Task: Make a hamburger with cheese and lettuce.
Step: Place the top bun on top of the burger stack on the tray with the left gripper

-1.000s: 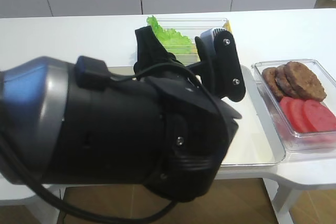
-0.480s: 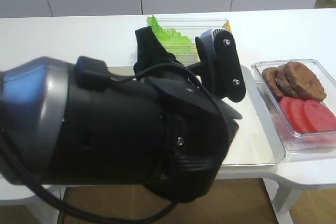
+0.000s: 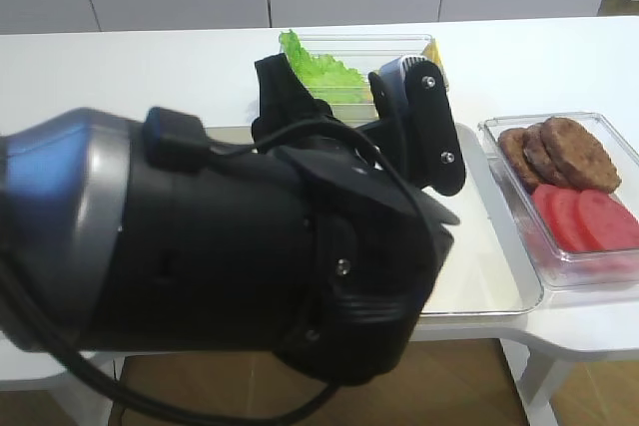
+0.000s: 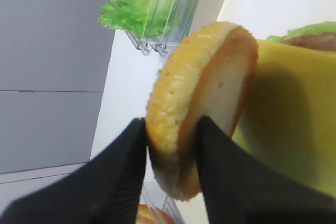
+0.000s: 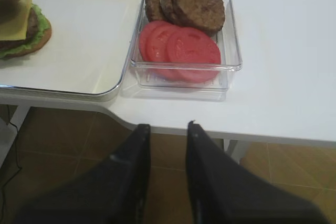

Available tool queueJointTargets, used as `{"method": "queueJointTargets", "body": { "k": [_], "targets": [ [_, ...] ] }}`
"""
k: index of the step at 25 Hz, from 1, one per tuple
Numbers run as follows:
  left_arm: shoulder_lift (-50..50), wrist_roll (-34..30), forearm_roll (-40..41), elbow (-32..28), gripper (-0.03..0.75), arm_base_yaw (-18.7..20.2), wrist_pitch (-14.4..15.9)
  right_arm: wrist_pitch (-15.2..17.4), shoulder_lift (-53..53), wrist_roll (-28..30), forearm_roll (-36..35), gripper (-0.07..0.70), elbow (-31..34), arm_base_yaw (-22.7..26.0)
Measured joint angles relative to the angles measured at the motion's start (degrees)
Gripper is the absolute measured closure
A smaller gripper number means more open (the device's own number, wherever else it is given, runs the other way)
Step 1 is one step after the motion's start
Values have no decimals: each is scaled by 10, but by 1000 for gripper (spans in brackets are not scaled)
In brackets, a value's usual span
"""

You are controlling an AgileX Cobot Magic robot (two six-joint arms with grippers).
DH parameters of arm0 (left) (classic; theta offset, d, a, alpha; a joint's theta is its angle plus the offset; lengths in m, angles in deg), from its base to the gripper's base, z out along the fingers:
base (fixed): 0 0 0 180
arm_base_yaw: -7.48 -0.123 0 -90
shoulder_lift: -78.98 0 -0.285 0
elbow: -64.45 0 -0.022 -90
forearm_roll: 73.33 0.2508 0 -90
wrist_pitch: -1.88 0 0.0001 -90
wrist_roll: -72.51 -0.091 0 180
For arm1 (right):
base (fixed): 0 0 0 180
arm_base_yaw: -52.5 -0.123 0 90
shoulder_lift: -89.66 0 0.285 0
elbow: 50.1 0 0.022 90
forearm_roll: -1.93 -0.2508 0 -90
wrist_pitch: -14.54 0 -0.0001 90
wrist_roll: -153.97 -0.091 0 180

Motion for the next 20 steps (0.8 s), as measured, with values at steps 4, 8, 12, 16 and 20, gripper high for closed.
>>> {"method": "queueJointTargets", "body": {
  "k": [4,8,12,16,20],
  "targets": [
    [0,0,0,0,481,1,0,0,0,0,0,438,0,0],
    [0,0,0,0,481,12,0,0,0,0,0,438,0,0],
    [0,0,0,0,480,15,0,0,0,0,0,438,0,0],
    [0,0,-2,0,480,15,0,0,0,0,0,438,0,0],
    [0,0,4,0,480,15,0,0,0,0,0,438,0,0]
  ]
}}
